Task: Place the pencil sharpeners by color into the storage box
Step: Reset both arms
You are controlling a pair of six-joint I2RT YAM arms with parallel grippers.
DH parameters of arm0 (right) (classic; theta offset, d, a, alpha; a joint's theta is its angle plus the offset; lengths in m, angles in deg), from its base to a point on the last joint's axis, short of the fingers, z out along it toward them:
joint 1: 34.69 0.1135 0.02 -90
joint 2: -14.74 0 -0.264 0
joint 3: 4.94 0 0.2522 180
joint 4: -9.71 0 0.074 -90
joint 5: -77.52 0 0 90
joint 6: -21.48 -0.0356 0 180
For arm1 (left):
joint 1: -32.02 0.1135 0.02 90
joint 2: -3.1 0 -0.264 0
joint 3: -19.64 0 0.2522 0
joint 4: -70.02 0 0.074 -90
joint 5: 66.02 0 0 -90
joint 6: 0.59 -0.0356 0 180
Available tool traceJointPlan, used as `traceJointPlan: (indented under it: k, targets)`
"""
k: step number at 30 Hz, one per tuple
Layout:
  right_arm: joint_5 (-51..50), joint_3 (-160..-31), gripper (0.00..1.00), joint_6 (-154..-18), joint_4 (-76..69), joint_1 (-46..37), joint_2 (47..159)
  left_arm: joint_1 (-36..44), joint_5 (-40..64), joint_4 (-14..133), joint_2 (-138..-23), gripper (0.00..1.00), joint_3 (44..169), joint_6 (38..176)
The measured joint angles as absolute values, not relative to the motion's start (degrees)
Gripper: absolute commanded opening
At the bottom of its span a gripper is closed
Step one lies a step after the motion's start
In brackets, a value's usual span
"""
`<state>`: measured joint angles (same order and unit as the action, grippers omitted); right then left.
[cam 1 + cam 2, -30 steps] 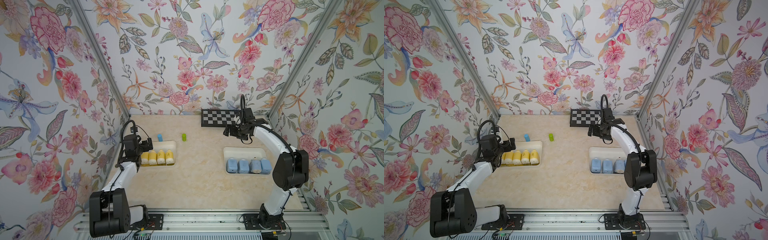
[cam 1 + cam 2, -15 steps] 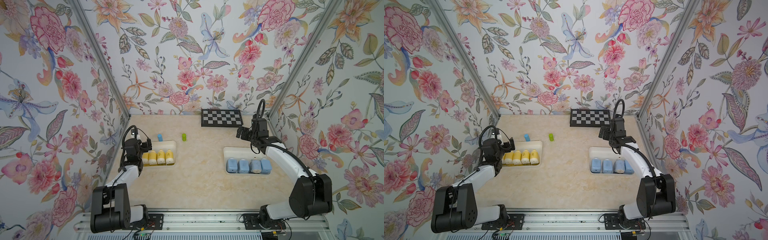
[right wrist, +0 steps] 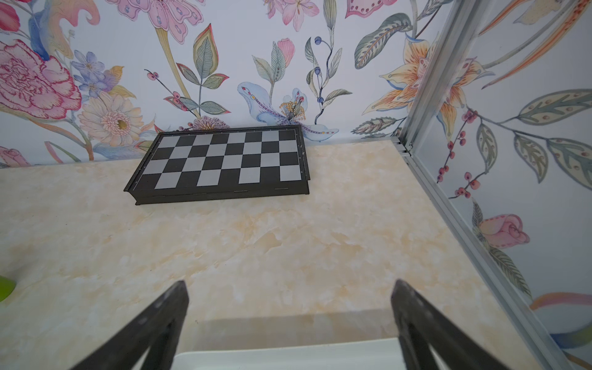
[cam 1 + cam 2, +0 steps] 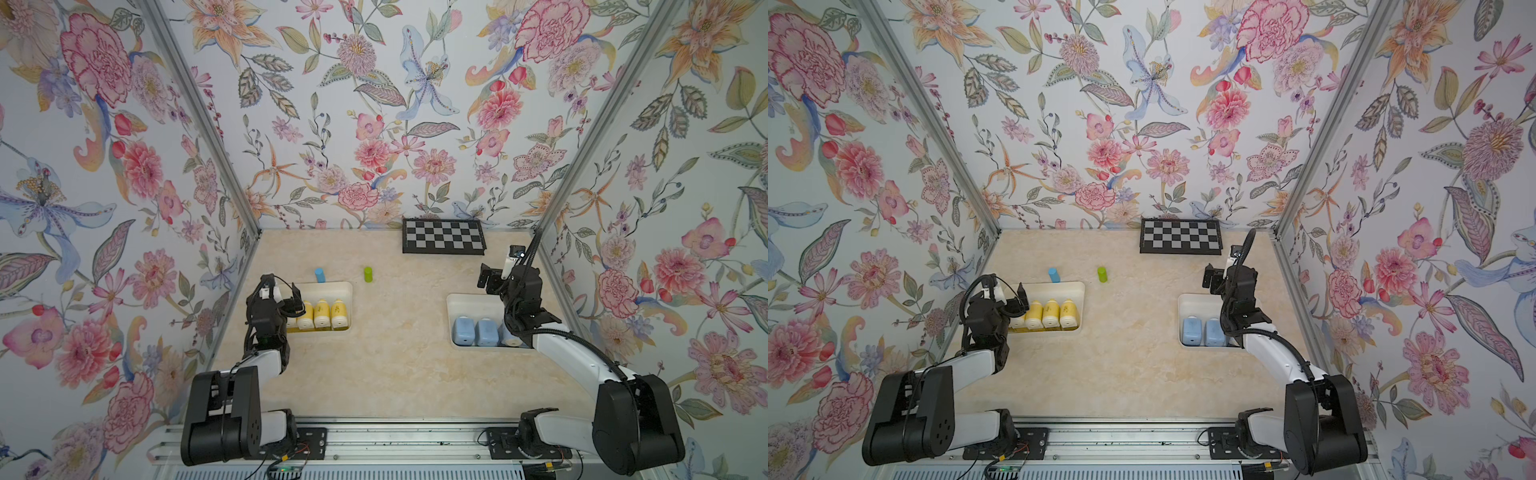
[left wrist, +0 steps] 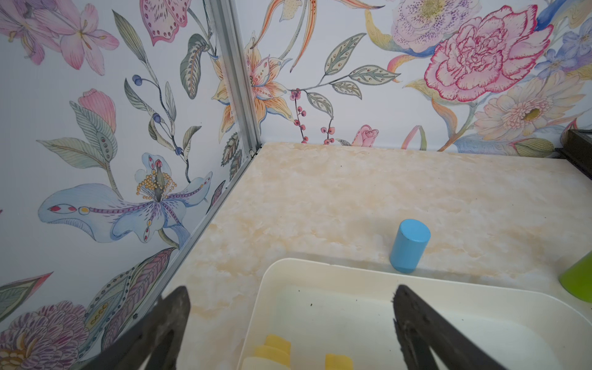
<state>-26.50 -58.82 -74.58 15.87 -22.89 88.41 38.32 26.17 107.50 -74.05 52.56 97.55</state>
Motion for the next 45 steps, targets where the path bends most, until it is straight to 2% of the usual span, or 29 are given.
traceJointPlan:
  k: [7,16,25,33,45]
  targets:
    - [-27.12,-55.83,1.0,-73.66,18.97,-24.08,89.98,38.24,27.68,116.64,-78.81,0.99,49.11,97.59]
    - [-28.73,-49.73,1.0,-71.28,24.9,-24.4,91.33,37.99,26.9,127.04,-79.03,1.0,43.82,97.31]
    - [-29.83,-43.76,1.0,-68.26,29.42,-27.33,90.22,37.97,24.49,131.67,-79.23,0.99,43.4,96.83]
    - [-27.14,-40.07,1.0,-67.57,36.18,-30.09,91.75,35.74,22.9,137.42,-84.85,0.99,41.35,94.62]
    - [-23.16,-36.53,1.0,-67.89,46.21,-32.84,94.04,35.37,23.33,138.41,-85.2,1.0,41.28,94.27]
